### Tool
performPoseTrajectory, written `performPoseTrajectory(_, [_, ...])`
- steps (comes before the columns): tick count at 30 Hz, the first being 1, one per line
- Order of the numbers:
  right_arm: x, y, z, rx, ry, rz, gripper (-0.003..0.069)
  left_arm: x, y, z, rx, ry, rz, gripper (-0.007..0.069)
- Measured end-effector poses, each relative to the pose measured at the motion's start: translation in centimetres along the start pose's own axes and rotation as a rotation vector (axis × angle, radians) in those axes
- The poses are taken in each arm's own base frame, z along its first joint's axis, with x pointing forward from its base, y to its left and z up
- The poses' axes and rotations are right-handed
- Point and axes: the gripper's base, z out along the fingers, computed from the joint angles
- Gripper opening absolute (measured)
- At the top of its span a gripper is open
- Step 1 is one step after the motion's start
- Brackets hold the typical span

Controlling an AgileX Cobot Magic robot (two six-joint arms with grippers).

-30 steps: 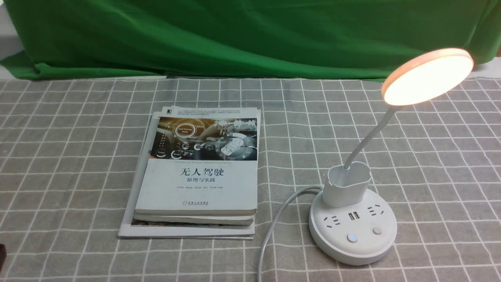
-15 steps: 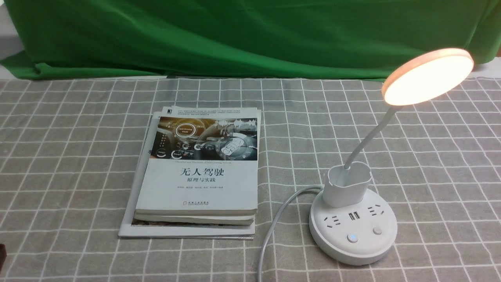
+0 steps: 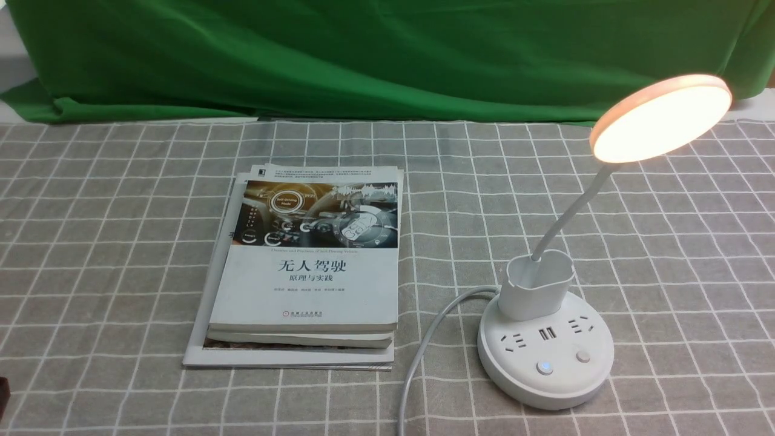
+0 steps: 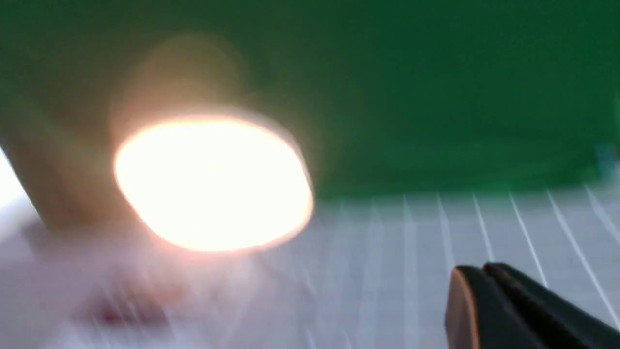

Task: Turn off the desk lamp on the grey coffee tablecloth by hand.
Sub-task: 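Press the power button on the lamp base to turn the lamp off with the right gripper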

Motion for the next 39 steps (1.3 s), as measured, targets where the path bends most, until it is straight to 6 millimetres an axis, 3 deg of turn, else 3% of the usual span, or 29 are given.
performPoseTrajectory(4, [1.9,-0.4,2.9,0.048,0.242,-0.025,0.0056,0.0,0.0,0.0,0.0,0.0,0.001,0.002])
performPoseTrajectory(9, [3.5,-0.5,5.3,0.075,0.405,0.056,0.0056,0.0,0.0,0.0,0.0,0.0,0.001,0.002])
performPoseTrajectory(12, [4.8,-0.3,8.2,0.064,0.553,0.054,0.0056,0.0,0.0,0.0,0.0,0.0,0.001,0.002])
performPoseTrajectory(15, [4.9,0.3,9.9,0.031,0.646,-0.009,0.0089,0.0,0.0,0.0,0.0,0.0,0.001,0.002])
performPoseTrajectory(23, [5.4,2.7,14.4,-0.016,0.822,-0.1,0.0083,0.0,0.0,0.0,0.0,0.0,0.001,0.002])
performPoseTrajectory(28, [7.0,4.2,16.1,-0.035,0.885,-0.113,0.0085,0.0,0.0,0.0,0.0,0.0,0.0,0.002])
performPoseTrajectory(32, [8.2,4.2,16.9,-0.027,0.925,-0.14,0.0083,0.0,0.0,0.0,0.0,0.0,0.0,0.002])
performPoseTrajectory(39, [8.2,4.1,17.4,-0.029,0.889,-0.166,0.0083,0.0,0.0,0.0,0.0,0.0,0.0,0.002])
